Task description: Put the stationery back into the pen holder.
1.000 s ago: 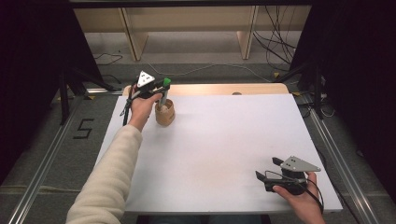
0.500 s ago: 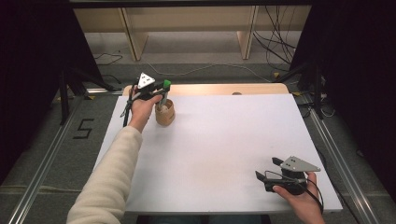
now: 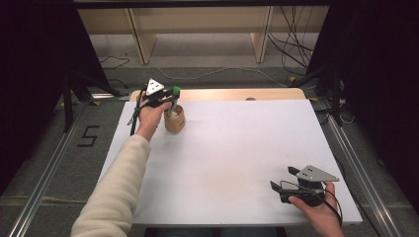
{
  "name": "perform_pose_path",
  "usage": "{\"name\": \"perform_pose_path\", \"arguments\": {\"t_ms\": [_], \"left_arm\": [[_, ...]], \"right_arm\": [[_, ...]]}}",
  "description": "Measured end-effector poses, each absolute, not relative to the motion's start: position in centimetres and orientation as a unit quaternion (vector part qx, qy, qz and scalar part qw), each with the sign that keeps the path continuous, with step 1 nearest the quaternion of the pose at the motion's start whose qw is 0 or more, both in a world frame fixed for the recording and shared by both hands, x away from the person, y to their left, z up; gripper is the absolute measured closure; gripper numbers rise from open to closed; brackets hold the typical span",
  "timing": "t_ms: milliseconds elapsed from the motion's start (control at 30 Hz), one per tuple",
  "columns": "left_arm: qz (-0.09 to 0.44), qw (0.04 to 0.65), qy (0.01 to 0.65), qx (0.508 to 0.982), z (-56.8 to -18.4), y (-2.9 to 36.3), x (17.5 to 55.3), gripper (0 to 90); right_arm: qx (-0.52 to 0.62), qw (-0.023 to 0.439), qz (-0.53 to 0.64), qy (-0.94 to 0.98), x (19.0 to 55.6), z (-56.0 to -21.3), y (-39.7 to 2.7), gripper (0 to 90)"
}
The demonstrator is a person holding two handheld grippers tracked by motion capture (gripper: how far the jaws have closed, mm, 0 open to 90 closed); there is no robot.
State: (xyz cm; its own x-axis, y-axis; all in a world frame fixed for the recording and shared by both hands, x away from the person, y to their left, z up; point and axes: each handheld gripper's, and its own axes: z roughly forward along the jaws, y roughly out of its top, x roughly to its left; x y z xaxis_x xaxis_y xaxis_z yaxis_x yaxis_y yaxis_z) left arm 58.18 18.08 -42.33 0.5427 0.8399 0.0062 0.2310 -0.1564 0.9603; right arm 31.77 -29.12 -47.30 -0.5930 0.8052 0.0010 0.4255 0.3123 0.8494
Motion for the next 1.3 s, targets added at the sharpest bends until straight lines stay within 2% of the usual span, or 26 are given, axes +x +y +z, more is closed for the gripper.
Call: {"name": "perform_pose_path", "arguments": {"t_ms": [1300], "left_arm": [[0.282,0.512,0.389,0.712,-43.8,18.4,57.9,67.1]], "right_arm": [[0.394,0.218,0.432,0.782,31.8,-47.3,-29.1,16.3]]}}
